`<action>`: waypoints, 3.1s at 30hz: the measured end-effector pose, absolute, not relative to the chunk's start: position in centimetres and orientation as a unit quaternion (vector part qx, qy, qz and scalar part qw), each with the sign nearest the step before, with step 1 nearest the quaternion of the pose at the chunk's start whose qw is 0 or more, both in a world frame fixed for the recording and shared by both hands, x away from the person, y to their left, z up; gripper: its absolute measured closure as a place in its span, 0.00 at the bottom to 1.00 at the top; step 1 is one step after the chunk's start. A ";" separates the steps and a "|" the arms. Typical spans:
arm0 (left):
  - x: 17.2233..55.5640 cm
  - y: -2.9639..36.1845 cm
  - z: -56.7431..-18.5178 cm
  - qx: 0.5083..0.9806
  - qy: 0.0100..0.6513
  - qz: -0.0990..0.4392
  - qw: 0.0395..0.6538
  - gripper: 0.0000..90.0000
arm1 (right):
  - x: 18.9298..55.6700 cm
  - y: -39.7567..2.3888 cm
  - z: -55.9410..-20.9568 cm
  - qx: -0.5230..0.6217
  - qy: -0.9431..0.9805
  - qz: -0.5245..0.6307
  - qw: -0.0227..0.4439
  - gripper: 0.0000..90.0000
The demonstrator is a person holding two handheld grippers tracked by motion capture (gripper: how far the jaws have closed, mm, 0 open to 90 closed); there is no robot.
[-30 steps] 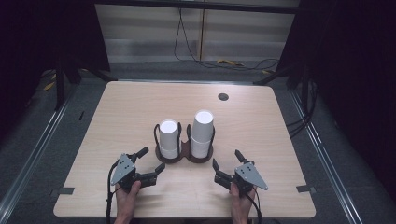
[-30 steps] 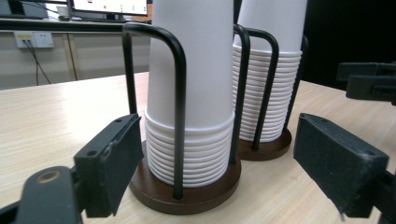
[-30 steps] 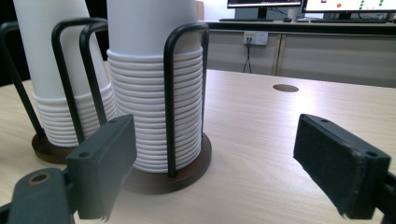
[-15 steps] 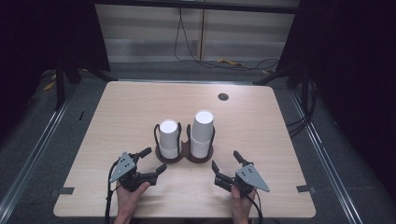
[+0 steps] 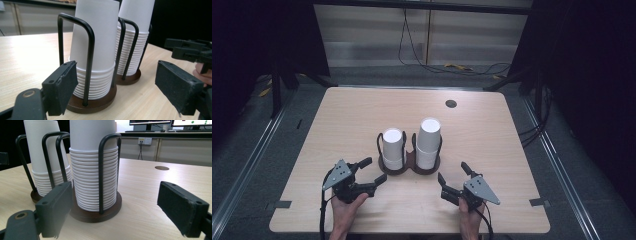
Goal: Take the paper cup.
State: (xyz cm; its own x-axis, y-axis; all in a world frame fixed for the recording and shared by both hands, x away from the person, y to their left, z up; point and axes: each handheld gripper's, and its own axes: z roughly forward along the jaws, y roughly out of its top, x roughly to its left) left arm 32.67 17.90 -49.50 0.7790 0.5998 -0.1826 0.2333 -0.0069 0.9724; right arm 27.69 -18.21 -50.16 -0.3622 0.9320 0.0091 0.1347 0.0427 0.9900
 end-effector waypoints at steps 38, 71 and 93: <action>36.3 17.7 -42.7 0.740 0.253 0.115 0.613 0.27 | 27.7 -18.3 -50.2 0.417 0.630 0.552 0.353 0.16; 42.0 14.0 -36.8 0.842 0.230 0.098 0.479 0.29 | 27.8 -18.3 -50.1 0.417 0.633 0.551 0.349 0.16; 43.7 12.3 -36.8 0.894 0.219 0.074 0.384 0.27 | 27.8 -18.3 -50.1 0.418 0.633 0.551 0.348 0.16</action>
State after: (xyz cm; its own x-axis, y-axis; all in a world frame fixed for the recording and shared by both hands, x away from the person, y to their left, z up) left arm 43.68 12.32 -36.79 0.8935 0.4477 -0.0359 0.3346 -0.6101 0.7182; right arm 27.82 -18.29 -50.14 -0.4083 0.9126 0.0204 0.1450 0.0427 0.9885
